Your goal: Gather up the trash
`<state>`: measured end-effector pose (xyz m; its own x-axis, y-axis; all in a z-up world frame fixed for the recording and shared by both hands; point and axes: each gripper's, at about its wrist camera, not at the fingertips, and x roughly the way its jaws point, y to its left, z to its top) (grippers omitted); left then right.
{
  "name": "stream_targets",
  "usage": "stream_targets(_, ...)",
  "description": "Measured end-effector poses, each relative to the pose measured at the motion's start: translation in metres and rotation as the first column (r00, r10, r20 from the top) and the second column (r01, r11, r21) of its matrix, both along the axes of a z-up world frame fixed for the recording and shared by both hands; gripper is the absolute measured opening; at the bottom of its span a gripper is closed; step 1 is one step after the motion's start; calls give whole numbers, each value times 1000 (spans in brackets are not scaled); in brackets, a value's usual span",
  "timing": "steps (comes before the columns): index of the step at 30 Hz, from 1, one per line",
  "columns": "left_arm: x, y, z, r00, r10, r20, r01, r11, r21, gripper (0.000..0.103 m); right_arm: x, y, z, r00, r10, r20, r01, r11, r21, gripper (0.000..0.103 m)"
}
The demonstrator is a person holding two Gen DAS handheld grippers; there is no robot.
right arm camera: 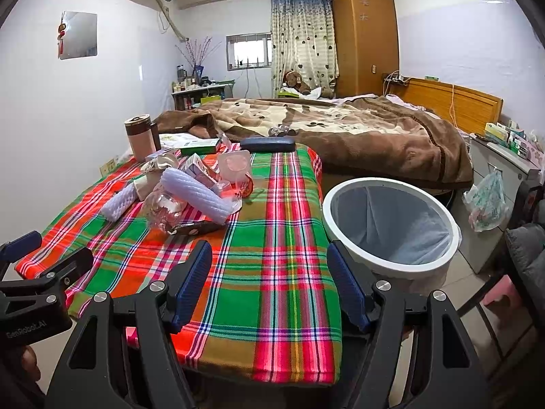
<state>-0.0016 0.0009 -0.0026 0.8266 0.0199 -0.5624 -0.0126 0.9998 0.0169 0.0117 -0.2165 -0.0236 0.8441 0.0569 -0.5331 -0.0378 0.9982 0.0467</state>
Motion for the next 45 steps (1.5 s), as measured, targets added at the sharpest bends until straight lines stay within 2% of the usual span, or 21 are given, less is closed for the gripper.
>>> stream_targets(45, 3, 5, -4, 1000, 0, -14, 0, 1000, 3, 103, 4, 1, -1, 1000, 3, -10, -3, 1000, -7, 71)
